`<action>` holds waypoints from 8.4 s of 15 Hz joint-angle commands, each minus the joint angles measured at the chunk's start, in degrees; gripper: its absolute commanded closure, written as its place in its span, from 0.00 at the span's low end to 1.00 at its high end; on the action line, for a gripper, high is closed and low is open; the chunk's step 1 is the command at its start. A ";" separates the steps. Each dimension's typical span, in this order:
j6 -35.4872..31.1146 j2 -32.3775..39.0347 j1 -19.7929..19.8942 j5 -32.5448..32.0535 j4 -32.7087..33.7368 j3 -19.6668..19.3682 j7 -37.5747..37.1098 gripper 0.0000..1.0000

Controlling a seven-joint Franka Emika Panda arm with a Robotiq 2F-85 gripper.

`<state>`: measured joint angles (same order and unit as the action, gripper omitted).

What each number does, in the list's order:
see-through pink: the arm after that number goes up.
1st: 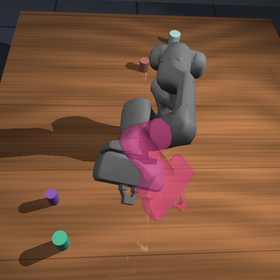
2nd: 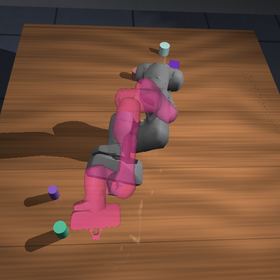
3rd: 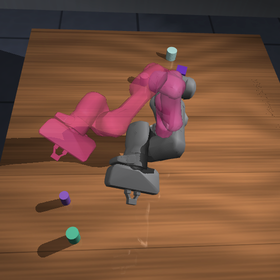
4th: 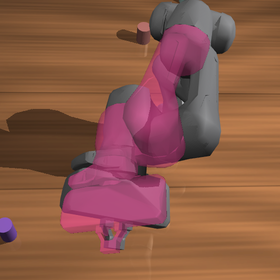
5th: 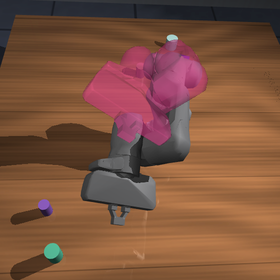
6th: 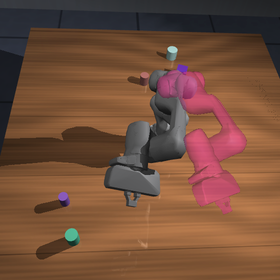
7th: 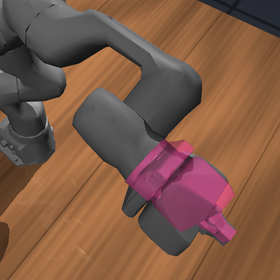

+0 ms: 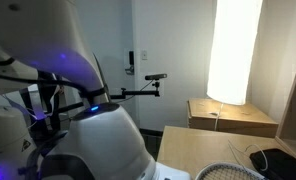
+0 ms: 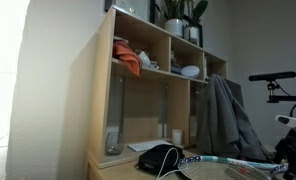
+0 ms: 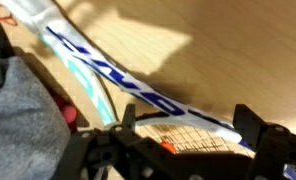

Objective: Move the tennis rack slightly to the right. Pick up the orange towel from the top compartment and put it on the table.

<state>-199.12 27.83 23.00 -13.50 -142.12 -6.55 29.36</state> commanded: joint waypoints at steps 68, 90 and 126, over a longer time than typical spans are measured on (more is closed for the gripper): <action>0.53 -13.99 -62.77 29.11 -9.48 -23.05 43.33 0.00; 7.56 -14.49 -84.89 40.74 -3.66 -37.17 45.93 0.00; 23.96 -24.19 -60.80 91.47 11.77 -6.58 29.96 0.00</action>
<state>-179.30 3.48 -40.33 66.76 -134.48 -13.72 53.73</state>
